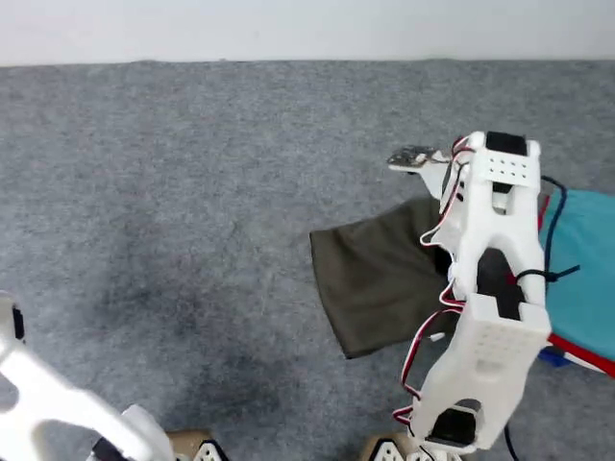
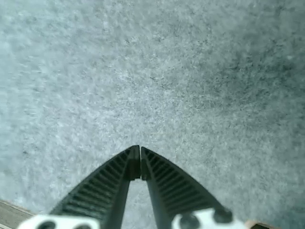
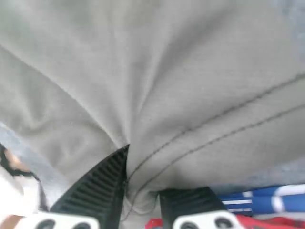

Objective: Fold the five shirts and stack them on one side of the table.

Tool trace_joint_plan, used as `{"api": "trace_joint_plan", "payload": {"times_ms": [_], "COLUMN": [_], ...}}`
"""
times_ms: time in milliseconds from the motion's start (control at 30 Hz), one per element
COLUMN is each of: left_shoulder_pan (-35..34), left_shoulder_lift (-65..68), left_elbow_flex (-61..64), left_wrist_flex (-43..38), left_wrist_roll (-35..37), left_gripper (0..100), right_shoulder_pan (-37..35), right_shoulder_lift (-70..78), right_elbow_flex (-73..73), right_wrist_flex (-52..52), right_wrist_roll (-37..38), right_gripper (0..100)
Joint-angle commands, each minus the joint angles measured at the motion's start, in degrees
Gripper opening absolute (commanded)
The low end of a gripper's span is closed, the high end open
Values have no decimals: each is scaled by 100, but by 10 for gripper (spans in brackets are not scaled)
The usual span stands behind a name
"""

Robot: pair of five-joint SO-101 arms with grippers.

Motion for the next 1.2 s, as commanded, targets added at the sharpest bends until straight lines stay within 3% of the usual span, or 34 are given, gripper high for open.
{"api": "trace_joint_plan", "payload": {"times_ms": [0,133,300,567,667,800,967,1167], "left_shoulder_pan": [0,0,0,0,-18,-9,-9,-9], "left_shoulder_lift": [-774,-1741,-3156,-4967,-5169,-5187,-5187,-5204], "left_elbow_flex": [163,681,1429,2448,2712,2756,2782,2782], "left_wrist_flex": [193,193,185,185,193,193,193,193], "left_wrist_roll": [18,0,0,-18,-176,-202,-202,-202], "left_gripper": [13,13,13,15,15,15,15,15], "right_shoulder_pan": [4,-189,-549,-892,-910,-804,-813,-1103], "right_shoulder_lift": [4,13,13,13,13,-57,-251,-444], "right_elbow_flex": [-589,-642,-633,-387,-387,-413,-554,-554], "right_wrist_flex": [171,-374,-1349,-1446,-1446,-1552,-1402,-338], "right_wrist_roll": [818,1793,2382,2277,1609,273,-2418,-5881], "right_gripper": [10,10,10,16,56,236,281,283]}}
